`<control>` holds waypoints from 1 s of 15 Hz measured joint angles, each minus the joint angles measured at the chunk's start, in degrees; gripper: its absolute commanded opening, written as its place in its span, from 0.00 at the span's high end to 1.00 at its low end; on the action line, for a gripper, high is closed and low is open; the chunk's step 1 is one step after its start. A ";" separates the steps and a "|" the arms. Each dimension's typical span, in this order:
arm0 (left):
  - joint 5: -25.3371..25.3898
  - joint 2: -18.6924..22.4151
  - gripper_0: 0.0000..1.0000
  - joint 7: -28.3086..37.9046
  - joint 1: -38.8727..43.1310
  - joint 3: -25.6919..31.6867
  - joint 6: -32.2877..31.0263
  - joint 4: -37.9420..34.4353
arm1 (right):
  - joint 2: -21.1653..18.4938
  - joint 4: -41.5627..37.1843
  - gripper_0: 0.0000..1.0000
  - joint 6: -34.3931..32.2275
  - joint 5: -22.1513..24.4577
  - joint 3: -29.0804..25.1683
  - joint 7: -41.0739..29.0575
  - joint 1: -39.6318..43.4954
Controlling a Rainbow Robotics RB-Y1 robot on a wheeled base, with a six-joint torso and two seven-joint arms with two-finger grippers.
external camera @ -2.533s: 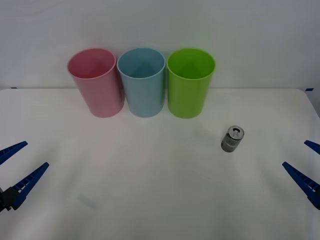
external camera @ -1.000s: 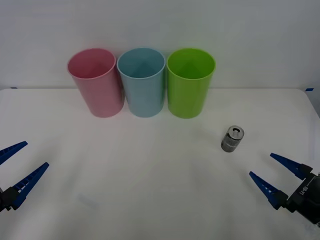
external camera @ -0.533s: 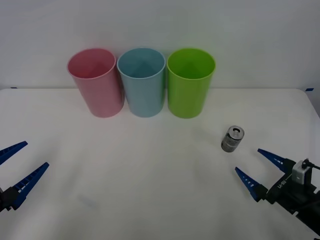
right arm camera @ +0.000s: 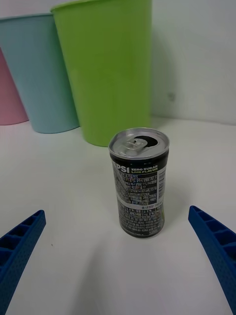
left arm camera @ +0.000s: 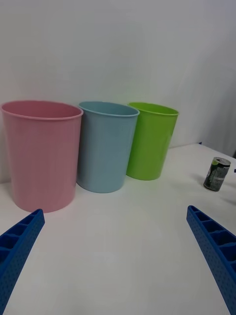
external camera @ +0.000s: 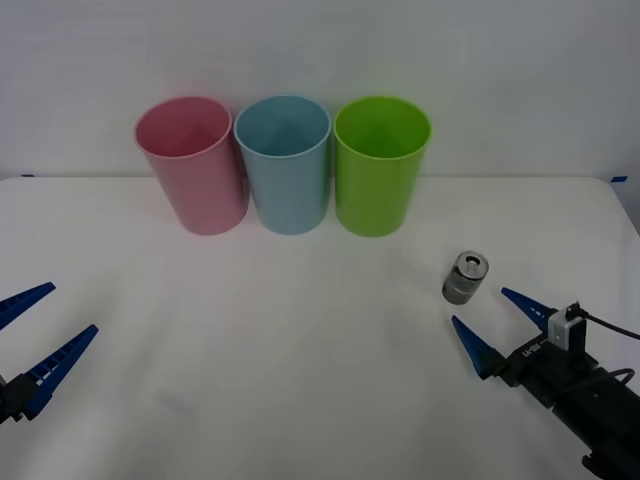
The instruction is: Grasp the object on the table and drop it into the matching bin: aluminum can to the light blue bin, PET bottle to the pink bin.
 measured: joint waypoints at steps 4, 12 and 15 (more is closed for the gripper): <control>0.00 0.00 0.00 0.00 0.00 0.00 0.00 0.00 | 1.97 0.13 0.00 4.92 1.89 0.94 -0.04 -1.97; 0.00 0.00 0.00 0.00 0.00 0.00 0.00 0.00 | 2.20 6.27 0.00 10.78 1.99 2.98 0.59 -8.31; 0.00 0.00 0.00 0.00 0.00 0.00 0.00 0.00 | 2.21 8.38 0.00 11.83 1.91 3.63 0.98 -10.15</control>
